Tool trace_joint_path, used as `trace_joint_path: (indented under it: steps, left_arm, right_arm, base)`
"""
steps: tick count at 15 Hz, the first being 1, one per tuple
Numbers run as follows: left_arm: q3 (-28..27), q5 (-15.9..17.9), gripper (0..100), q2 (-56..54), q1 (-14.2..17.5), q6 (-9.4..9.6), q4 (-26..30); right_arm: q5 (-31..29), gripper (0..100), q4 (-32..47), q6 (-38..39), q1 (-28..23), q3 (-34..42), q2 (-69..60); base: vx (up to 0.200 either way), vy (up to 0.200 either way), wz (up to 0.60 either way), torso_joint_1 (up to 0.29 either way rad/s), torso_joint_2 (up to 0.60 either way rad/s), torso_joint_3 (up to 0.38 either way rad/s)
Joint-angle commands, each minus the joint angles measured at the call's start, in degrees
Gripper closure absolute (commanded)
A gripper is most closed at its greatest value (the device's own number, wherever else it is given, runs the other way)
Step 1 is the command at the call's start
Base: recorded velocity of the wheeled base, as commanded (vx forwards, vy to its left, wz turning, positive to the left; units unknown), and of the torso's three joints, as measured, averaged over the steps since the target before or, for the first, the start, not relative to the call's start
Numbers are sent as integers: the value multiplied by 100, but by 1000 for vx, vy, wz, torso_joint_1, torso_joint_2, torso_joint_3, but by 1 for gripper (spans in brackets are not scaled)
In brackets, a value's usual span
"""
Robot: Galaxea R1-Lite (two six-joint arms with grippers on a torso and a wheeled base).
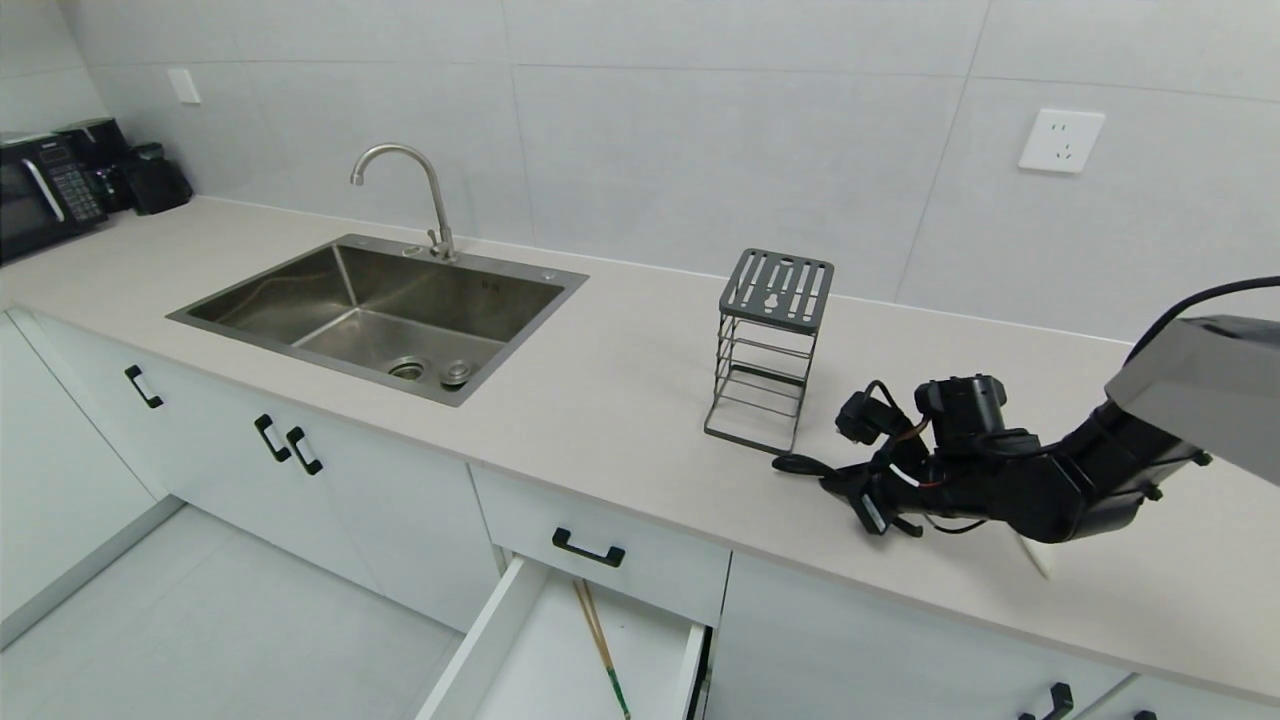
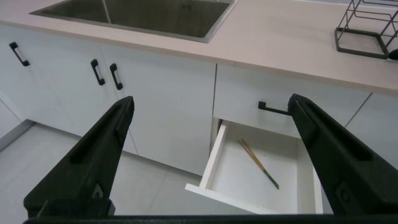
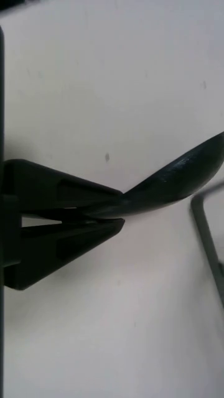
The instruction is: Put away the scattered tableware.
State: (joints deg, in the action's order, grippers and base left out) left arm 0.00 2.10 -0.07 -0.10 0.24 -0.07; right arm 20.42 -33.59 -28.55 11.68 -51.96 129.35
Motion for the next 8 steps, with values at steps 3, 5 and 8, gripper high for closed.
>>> trace_joint_path:
  steps: [3,5,8]
  left_arm:
    - [0,1,0,7,1,2,-1]
    - [0,-8,0,7,1,2,-1]
    - [0,1,0,7,1,2,-1]
  right_arm:
    - [-3,100,-60,25,388,511,-692]
    - [-3,100,-52,34,616,740,-982]
    - [-3,100,-60,253,915,977,-1334]
  base:
    - [0,0,0,0,0,0]
    - [0,0,0,0,0,0]
    - [0,0,0,0,0,0]
